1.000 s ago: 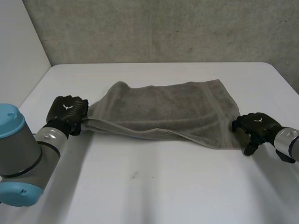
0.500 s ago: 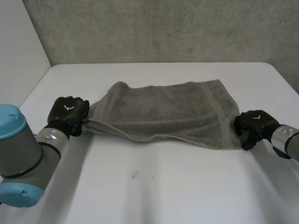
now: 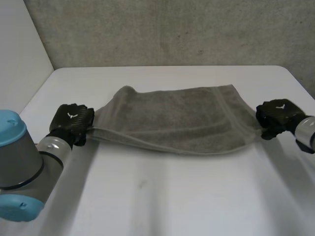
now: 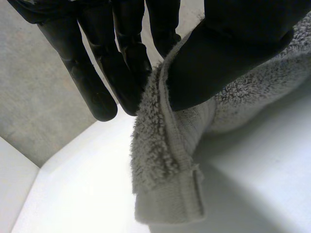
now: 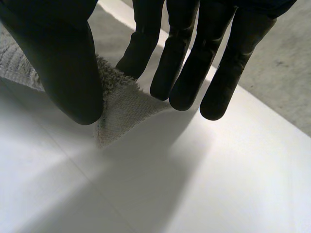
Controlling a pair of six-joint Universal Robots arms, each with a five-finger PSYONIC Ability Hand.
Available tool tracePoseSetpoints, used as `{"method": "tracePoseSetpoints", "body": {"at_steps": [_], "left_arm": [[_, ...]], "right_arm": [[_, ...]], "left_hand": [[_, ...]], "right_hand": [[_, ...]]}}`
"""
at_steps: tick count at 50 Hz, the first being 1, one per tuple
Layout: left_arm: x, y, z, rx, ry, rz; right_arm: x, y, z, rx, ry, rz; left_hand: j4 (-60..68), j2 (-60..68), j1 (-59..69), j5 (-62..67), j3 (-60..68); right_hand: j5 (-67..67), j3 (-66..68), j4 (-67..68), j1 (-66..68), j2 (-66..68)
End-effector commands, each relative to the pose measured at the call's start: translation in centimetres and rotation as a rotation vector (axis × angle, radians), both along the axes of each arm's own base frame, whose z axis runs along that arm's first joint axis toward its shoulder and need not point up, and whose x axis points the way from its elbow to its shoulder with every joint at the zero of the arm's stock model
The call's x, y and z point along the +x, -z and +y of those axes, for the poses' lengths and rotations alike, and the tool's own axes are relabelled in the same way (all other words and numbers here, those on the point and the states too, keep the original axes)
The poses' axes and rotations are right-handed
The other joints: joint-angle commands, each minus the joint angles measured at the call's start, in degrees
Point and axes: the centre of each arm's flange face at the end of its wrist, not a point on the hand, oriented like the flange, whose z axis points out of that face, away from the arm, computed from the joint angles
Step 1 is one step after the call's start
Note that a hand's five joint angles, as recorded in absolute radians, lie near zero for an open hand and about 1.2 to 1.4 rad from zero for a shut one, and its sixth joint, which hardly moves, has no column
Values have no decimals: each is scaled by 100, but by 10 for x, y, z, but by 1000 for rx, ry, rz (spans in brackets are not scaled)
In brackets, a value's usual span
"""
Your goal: Fold the towel.
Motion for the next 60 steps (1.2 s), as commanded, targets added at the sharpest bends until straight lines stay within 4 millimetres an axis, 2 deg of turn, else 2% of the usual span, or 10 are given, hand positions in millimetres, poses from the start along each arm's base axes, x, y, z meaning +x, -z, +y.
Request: {"method": "tracePoseSetpoints", "body": {"at_steps": [1, 6, 14, 23, 29, 33, 40, 47, 55, 60], "left_arm": [[8, -12, 28, 123, 3, -48], [20, -21, 63, 296, 10, -117], [18, -46, 90, 261, 85, -117], [12, -52, 95, 226, 134, -102], [1, -33, 63, 204, 131, -98], [-11, -14, 29, 171, 133, -104], [-25, 5, -19, 75, 153, -182], [-44, 15, -73, -98, 154, -177], [-62, 32, -101, -207, 220, -137], [-66, 44, -107, -207, 242, -135]], "right_arm": [[-23, -47, 29, 79, 50, 41], [-51, -64, 52, 193, 39, 184], [-53, -60, 94, 427, -93, 276], [-59, -60, 92, 381, -107, 289], [-60, -52, 64, 309, -33, 220], [-34, -44, 38, 248, -43, 166], [-25, -28, 3, 185, 30, 111], [0, -10, -32, 41, 88, 66], [9, 1, -63, -124, 178, 55], [15, 12, -69, -126, 177, 58]], "left_hand": [[1024, 1015, 1170, 1035, 1025], [1024, 1015, 1170, 1035, 1025], [1024, 1015, 1170, 1035, 1025], [1024, 1015, 1170, 1035, 1025], [1024, 1015, 1170, 1035, 1025], [1024, 1015, 1170, 1035, 1025], [1024, 1015, 1170, 1035, 1025], [1024, 1015, 1170, 1035, 1025], [1024, 1015, 1170, 1035, 1025], [1024, 1015, 1170, 1035, 1025]], "right_hand": [[3741, 1215, 1145, 1481, 1289], [3741, 1215, 1145, 1481, 1289], [3741, 1215, 1145, 1481, 1289], [3741, 1215, 1145, 1481, 1289], [3741, 1215, 1145, 1481, 1289], [3741, 1215, 1145, 1481, 1289], [3741, 1215, 1145, 1481, 1289], [3741, 1215, 1145, 1481, 1289], [3741, 1215, 1145, 1481, 1289], [3741, 1215, 1145, 1481, 1289]]}}
